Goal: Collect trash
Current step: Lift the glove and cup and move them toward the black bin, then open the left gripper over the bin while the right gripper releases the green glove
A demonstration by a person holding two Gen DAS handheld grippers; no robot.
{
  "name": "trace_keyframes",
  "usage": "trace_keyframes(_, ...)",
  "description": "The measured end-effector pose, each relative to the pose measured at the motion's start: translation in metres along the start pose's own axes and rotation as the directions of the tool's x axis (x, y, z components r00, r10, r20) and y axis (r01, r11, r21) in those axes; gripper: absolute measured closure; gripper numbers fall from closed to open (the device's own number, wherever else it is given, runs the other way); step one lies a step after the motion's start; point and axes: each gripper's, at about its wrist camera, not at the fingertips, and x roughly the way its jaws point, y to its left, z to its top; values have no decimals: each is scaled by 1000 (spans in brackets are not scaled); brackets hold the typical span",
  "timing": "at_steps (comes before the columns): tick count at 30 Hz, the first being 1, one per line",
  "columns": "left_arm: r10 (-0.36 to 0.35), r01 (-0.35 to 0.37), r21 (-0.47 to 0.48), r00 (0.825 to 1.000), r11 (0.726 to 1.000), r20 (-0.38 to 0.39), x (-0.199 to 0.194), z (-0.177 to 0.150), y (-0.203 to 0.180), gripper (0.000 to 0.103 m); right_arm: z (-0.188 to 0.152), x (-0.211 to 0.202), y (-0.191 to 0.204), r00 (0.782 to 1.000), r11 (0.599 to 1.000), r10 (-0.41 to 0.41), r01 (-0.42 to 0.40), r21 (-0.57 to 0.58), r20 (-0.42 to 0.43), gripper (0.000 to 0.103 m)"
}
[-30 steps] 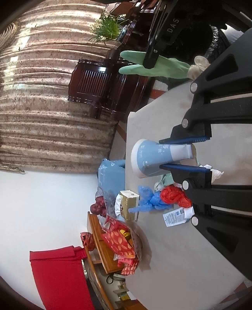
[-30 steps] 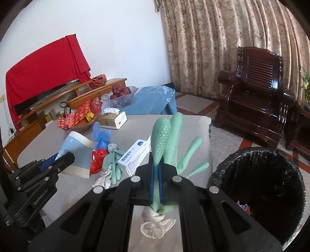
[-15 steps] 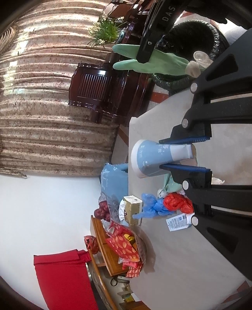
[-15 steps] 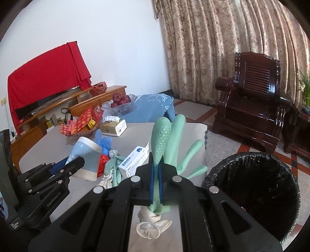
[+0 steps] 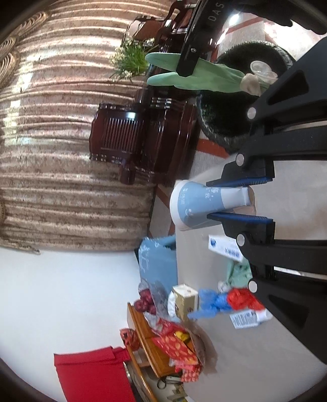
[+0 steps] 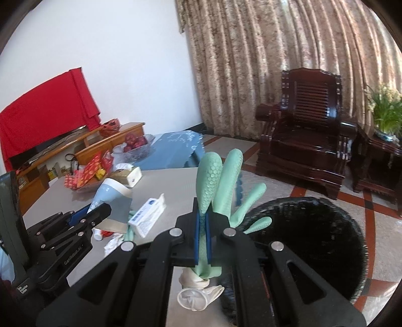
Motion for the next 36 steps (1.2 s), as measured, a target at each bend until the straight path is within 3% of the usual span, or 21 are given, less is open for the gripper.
trace_keyframes(15, -133, 133, 61, 991, 989, -13, 39, 17, -72, 84, 1, -18, -74, 992, 993, -120, 119, 23, 26, 100)
trace_keyframes(30, -269, 279, 108, 958, 954, -97, 102, 12, -159, 84, -27, -1, -152, 971, 968, -230, 235, 91, -61, 100)
trace_keyframes(32, -293, 306, 117, 949, 945, -117, 109, 9, -169, 82, -31, 4, -160, 968, 964, -239, 246, 101, -79, 97)
trace_keyframes(34, -312, 326, 105, 941, 939, -133, 115, 8, -173, 71, -36, 7, -167, 960, 955, -265, 274, 112, -93, 94)
trace_keyframes(35, -324, 339, 96, 936, 936, -139, 117, 8, -174, 67, -37, 7, -168, 957, 952, -273, 283, 115, -98, 88)
trace_keyframes(36, -334, 348, 84, 931, 934, -149, 118, 8, -175, 57, -40, 6, -172, 955, 948, -280, 291, 125, -99, 81)
